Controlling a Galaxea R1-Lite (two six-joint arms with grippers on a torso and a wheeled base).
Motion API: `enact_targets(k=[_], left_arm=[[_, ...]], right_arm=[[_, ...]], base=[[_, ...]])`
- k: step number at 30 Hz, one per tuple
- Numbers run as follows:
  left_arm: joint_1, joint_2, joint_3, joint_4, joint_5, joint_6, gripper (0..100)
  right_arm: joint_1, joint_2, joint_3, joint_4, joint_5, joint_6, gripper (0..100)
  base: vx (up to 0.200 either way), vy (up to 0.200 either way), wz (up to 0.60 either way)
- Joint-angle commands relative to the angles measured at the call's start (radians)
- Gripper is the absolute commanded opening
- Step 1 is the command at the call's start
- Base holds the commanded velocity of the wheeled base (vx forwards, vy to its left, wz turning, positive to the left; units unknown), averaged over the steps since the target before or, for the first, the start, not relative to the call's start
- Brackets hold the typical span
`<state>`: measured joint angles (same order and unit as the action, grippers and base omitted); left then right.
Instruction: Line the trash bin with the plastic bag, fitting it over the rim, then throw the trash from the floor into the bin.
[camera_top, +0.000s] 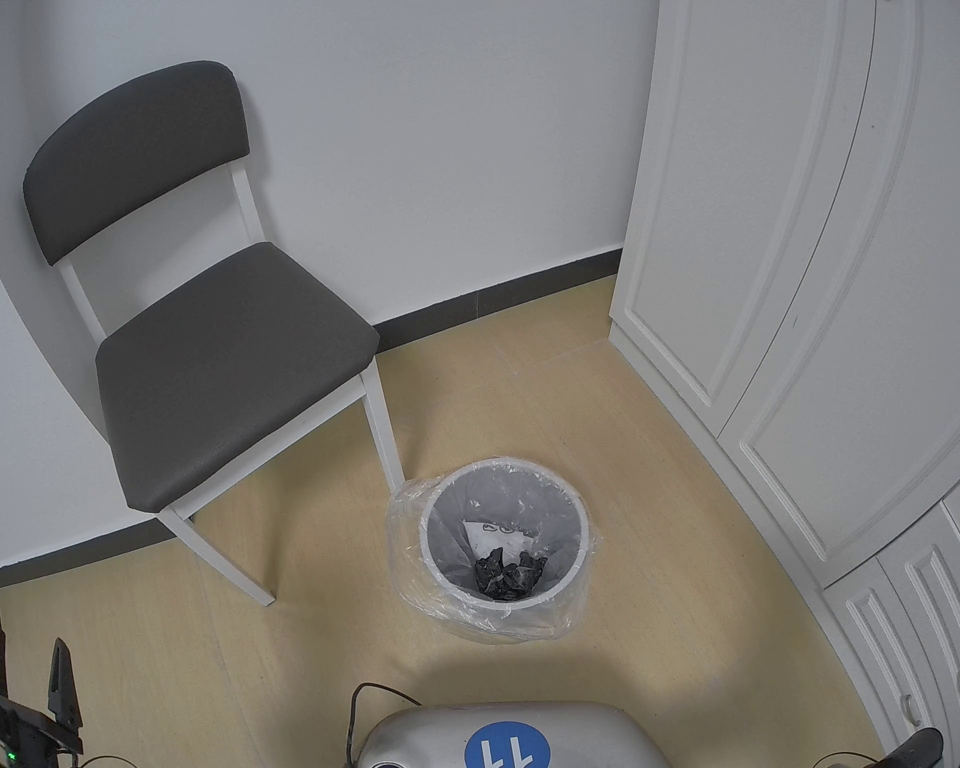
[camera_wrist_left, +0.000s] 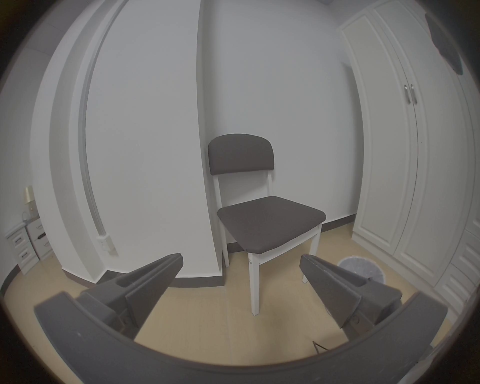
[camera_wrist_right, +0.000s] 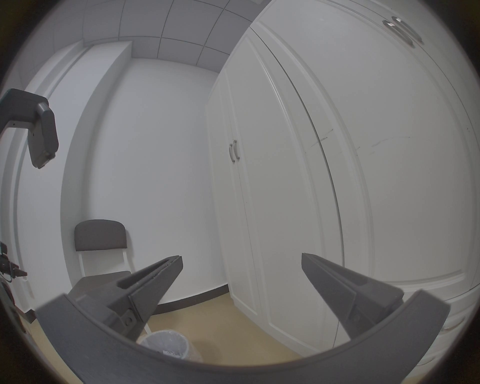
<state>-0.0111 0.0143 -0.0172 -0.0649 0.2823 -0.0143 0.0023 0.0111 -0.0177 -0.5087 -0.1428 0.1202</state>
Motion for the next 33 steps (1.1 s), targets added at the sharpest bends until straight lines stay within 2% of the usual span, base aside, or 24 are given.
enact_targets(k=[1,4,7,9,17,27,33], left_arm=[[0.0,-0.014,0.017,-0.004,-0.022,-0.019,100],[0.0,-0.014,0.017,-0.004,-0.092,-0.023,100],[0.0,-0.014,0.017,0.03,-0.236,-0.026,100],[0.0,-0.014,0.017,0.066,-0.298,-0.004,100],[0.0,-0.014,0.017,0.068,-0.296,0.017,100],[0.0,-0.014,0.017,0.068,-0.293,0.017,100],[0.0,-0.014,0.017,0.068,-0.295,0.019,100]], right_arm=[[-0.001,-0.011,0.018,0.041,-0.012,-0.007,100],[-0.001,-0.011,0.018,0.055,-0.012,-0.007,100],[-0.001,-0.011,0.018,0.073,-0.011,-0.008,100],[-0.001,-0.011,0.018,0.084,-0.012,-0.008,100],[-0.002,-0.011,0.018,0.133,-0.029,-0.007,100],[-0.002,-0.011,0.016,0.435,-0.021,-0.022,100],[-0.002,-0.011,0.016,0.441,0.037,-0.027,100]], base=[[0.0,0.0,0.0],[0.0,0.0,0.0],[0.0,0.0,0.0],[0.0,0.0,0.0],[0.0,0.0,0.0],[0.0,0.0,0.0],[0.0,0.0,0.0]])
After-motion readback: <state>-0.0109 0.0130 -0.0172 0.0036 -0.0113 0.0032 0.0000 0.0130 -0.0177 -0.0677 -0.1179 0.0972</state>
